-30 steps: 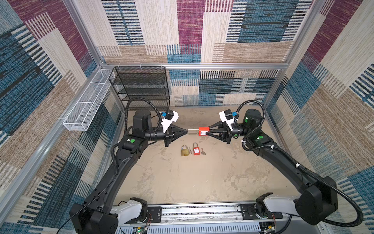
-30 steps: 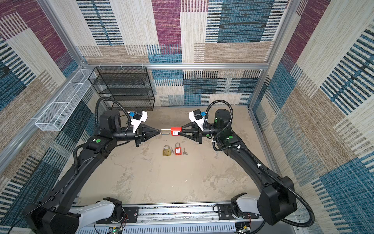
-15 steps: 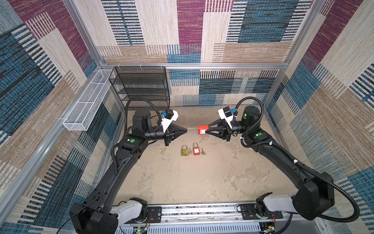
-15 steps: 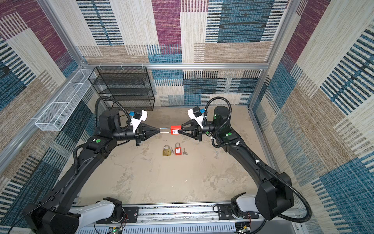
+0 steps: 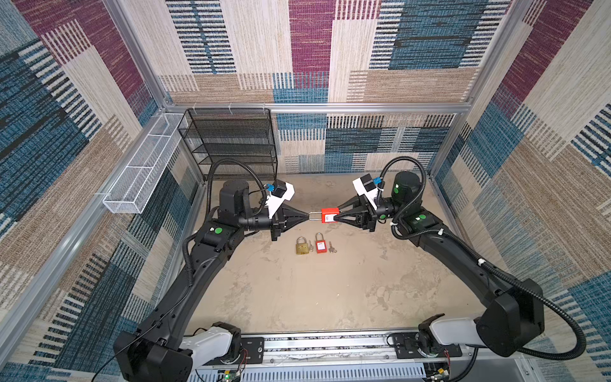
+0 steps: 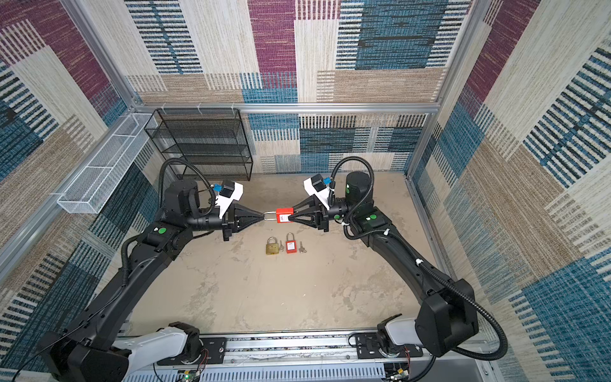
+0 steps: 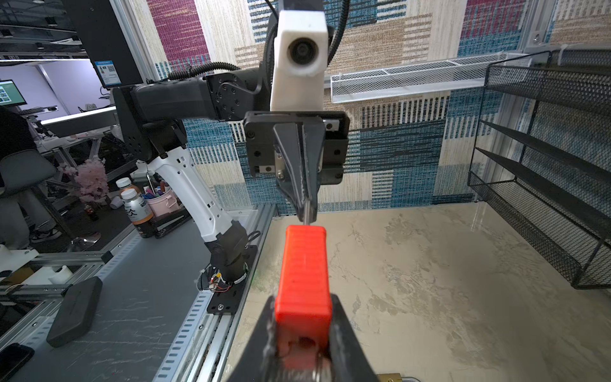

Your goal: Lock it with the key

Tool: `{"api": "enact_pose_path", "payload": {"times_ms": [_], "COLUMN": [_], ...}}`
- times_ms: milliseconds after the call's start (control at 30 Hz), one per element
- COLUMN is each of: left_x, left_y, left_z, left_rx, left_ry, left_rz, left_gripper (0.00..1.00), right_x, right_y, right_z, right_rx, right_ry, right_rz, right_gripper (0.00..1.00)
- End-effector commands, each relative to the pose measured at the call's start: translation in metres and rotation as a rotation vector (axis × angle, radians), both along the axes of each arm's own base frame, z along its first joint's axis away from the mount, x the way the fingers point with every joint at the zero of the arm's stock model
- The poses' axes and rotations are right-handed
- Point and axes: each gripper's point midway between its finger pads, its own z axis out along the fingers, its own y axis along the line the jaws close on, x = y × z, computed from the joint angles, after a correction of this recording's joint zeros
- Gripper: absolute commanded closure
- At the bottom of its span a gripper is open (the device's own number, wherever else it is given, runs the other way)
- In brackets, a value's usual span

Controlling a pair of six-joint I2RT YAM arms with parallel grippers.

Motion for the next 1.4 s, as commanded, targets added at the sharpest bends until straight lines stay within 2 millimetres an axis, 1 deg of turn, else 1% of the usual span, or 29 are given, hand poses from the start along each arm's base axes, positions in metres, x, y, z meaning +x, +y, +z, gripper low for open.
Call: {"api": "enact_pose_path", "payload": {"times_ms": [0, 33, 100, 200, 300, 367, 500, 567, 900, 1267, 1367], "left_x": [-0.005, -0.004, -0.002, -0.002, -0.003, -0.003, -0.002, -0.002, 0.002, 0.001, 0.002], "left_y": [-0.001, -0.001, 0.0, 0.0, 0.0, -0.001, -0.003, -0.005, -0.013, -0.023, -0.024], "left_z": [0.008, 0.007, 0.008, 0.012, 0.014, 0.013, 0.01, 0.01, 0.008, 0.01, 0.01], "left_rx": [-0.017, -0.017, -0.021, -0.037, -0.051, -0.053, -0.05, -0.048, -0.046, -0.067, -0.066], "left_ry": [-0.046, -0.045, -0.048, -0.062, -0.061, -0.055, -0.043, -0.043, -0.04, -0.035, -0.032], "left_rz": [-0.028, -0.024, -0.01, -0.001, -0.008, -0.014, -0.019, -0.021, -0.034, -0.06, -0.058], "left_gripper": [1.0, 0.99, 0.93, 0.81, 0.7, 0.66, 0.54, 0.5, 0.42, 0.44, 0.47], "right_x": [0.002, 0.004, 0.009, 0.012, 0.012, 0.011, 0.012, 0.011, 0.006, -0.001, -0.002], "right_y": [0.0, 0.001, 0.001, 0.001, 0.001, 0.001, 0.001, 0.001, 0.004, 0.018, 0.021], "right_z": [0.005, 0.004, 0.003, 0.002, 0.003, 0.003, 0.003, 0.004, 0.005, 0.009, 0.01], "right_rx": [0.013, 0.011, 0.01, 0.012, 0.019, 0.021, 0.023, 0.033, 0.043, 0.065, 0.067], "right_ry": [-0.032, -0.033, -0.044, -0.044, -0.04, -0.04, -0.042, -0.043, -0.054, -0.07, -0.074], "right_rz": [-0.018, -0.029, -0.066, -0.078, -0.077, -0.076, -0.079, -0.077, -0.052, -0.017, -0.018], "right_gripper": [0.99, 0.99, 0.99, 0.99, 0.99, 0.99, 0.99, 0.99, 0.99, 0.99, 0.99]}}
